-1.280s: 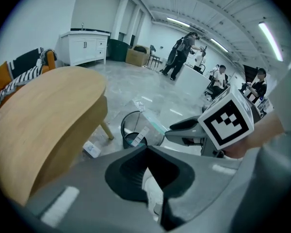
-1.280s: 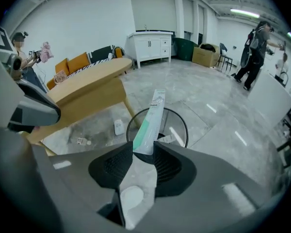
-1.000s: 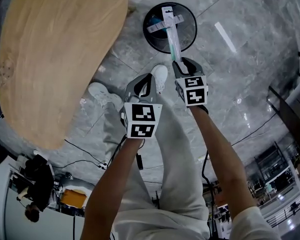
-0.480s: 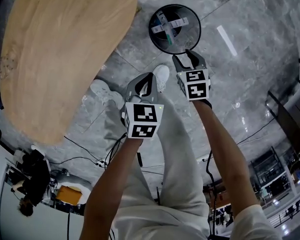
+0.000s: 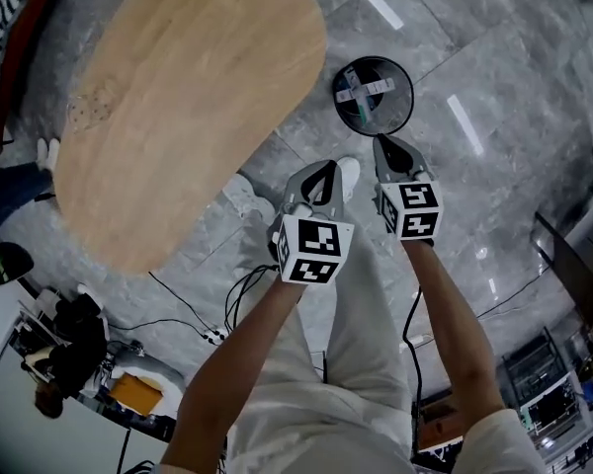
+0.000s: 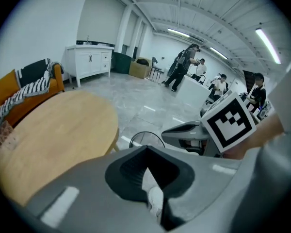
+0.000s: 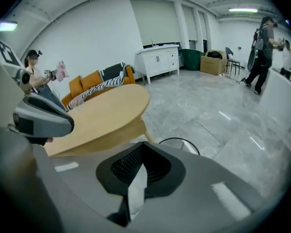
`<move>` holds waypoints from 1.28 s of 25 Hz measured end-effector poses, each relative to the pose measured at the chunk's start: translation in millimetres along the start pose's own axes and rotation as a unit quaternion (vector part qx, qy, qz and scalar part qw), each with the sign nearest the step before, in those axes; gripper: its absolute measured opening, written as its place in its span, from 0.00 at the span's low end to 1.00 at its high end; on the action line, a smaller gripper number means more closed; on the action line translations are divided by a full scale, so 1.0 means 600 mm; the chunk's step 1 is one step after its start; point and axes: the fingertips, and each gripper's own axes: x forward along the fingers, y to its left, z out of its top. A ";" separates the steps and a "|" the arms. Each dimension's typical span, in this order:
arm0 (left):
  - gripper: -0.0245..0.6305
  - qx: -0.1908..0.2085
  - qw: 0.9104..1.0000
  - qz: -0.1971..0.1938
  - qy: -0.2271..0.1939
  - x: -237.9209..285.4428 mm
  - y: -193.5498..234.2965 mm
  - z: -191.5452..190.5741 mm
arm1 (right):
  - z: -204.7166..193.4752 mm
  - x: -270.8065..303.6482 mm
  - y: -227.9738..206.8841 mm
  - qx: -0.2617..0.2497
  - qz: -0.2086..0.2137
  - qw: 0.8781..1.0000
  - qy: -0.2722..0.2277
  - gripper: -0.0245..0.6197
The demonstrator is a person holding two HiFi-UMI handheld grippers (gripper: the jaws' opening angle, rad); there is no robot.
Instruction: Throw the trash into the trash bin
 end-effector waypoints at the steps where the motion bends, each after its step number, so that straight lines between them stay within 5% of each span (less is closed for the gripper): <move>1: 0.04 0.008 1.000 0.002 -0.005 -0.017 0.006 0.009 | 0.015 -0.009 0.013 0.003 0.003 1.000 -0.007 0.07; 12: 0.04 0.013 0.997 0.022 -0.072 -0.229 0.058 0.102 | 0.194 -0.143 0.165 -0.018 0.037 0.996 -0.083 0.07; 22: 0.04 0.009 0.986 0.044 -0.160 -0.452 0.059 0.212 | 0.364 -0.331 0.316 -0.057 0.090 0.978 -0.178 0.07; 32: 0.04 0.046 0.979 0.018 -0.197 -0.593 0.020 0.254 | 0.429 -0.445 0.457 -0.106 0.136 0.962 -0.213 0.07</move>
